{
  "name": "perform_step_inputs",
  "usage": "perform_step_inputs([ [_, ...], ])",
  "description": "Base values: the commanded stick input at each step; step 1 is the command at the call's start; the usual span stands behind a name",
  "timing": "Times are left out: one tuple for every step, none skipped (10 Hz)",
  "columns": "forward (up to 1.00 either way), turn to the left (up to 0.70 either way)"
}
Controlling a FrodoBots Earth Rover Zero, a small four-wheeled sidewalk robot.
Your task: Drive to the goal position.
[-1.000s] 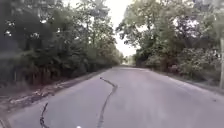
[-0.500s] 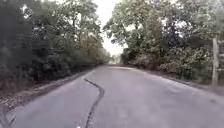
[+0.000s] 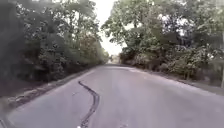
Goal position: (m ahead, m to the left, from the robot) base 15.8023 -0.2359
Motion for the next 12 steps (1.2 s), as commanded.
perform_step_inputs([
  [1.00,0.00],
  [1.00,0.00],
  [1.00,0.00],
  [1.00,0.00],
  [1.00,-0.40],
  [1.00,-0.40],
  [1.00,-0.40],
  [1.00,-0.40],
  [1.00,-0.40],
  [1.00,-0.40],
  [1.00,-0.08],
  [1.00,0.00],
])
